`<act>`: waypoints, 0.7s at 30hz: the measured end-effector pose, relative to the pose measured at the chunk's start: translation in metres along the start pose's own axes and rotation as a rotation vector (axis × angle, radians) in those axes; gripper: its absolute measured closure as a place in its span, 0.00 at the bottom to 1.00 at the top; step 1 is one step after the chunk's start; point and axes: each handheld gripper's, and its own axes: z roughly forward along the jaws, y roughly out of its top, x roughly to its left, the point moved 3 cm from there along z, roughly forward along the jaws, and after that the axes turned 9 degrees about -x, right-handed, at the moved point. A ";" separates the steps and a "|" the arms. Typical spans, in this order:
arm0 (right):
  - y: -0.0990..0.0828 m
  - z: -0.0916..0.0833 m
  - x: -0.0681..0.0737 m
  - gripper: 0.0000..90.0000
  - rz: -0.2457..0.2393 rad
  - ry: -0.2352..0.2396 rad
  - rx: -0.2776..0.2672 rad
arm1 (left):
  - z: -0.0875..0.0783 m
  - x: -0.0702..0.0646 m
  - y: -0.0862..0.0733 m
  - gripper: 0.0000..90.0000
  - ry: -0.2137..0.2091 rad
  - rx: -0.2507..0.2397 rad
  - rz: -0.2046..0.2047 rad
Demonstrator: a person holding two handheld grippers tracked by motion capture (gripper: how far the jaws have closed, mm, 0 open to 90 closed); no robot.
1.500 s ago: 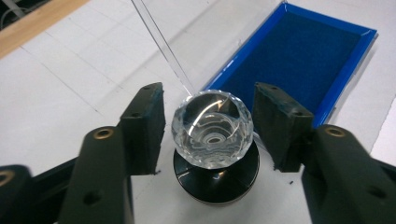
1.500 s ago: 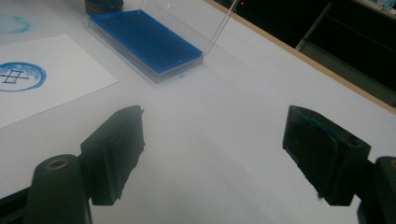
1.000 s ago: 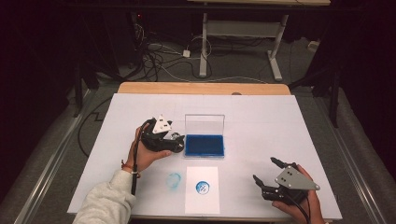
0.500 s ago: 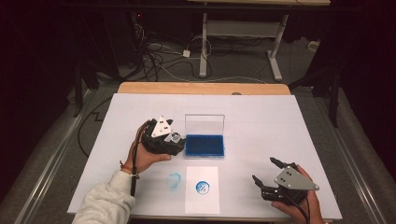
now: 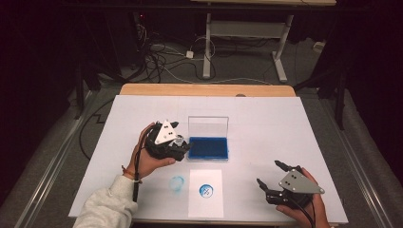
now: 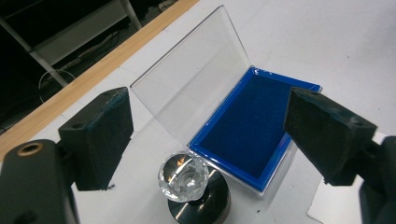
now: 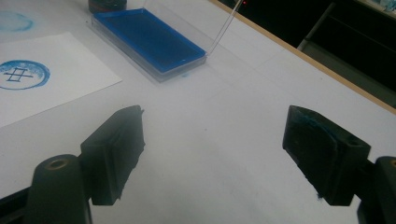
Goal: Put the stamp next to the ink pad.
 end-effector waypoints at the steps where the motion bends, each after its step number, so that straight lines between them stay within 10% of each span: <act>1: 0.000 0.000 0.000 0.23 -0.003 0.000 0.001 | -0.001 -0.001 0.000 0.17 0.001 0.000 0.006; 21: -0.001 0.000 0.000 0.23 -0.003 -0.013 0.000 | -0.021 -0.011 0.015 0.18 -0.007 -0.052 0.063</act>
